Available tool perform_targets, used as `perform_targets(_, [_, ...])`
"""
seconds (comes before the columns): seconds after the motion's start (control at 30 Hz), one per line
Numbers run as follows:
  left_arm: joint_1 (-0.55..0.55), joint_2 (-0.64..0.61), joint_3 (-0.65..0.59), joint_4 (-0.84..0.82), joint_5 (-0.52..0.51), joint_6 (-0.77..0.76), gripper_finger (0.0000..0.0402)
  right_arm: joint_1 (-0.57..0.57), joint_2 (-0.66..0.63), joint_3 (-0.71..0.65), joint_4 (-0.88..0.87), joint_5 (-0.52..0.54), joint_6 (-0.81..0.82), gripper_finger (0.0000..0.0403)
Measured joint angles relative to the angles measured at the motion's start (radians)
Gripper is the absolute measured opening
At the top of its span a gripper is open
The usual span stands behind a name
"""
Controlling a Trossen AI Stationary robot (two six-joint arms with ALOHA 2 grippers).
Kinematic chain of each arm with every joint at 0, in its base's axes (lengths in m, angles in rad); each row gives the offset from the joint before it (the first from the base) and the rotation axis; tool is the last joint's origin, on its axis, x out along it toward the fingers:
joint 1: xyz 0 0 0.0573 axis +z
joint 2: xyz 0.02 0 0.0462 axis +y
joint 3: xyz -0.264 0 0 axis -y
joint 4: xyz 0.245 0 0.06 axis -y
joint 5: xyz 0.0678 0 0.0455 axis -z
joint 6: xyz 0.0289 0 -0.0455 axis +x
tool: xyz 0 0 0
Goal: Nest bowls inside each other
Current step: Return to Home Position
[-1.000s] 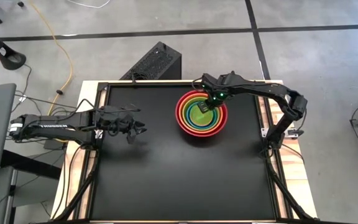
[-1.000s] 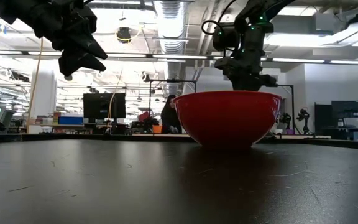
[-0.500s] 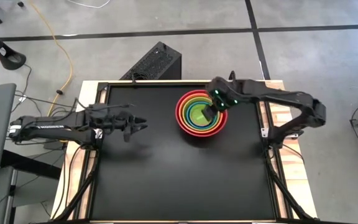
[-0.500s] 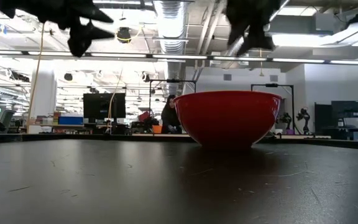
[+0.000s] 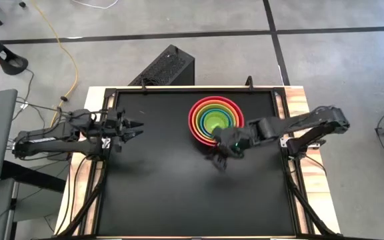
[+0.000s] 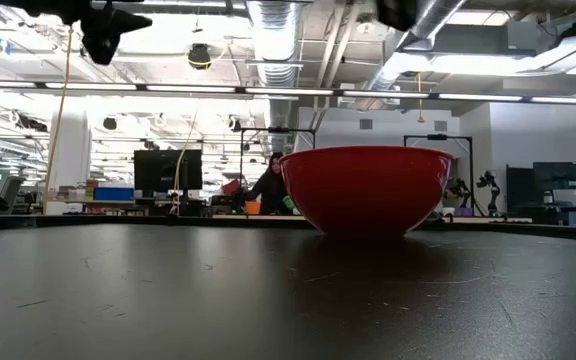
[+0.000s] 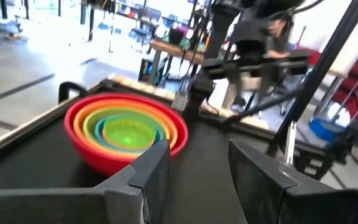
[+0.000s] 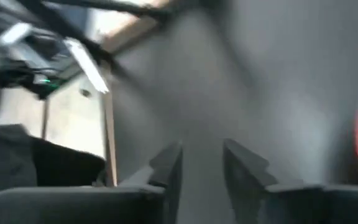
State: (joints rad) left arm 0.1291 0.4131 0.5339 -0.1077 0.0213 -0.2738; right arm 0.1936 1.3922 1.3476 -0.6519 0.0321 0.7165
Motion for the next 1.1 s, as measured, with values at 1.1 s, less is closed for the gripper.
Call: perform_targets(1.1, [0.000, -0.323, -0.381, 0.004, -0.320, -0.166, 0.0151, -0.179, -0.510, -1.020, 1.073, -0.215, -0.261, 0.0006])
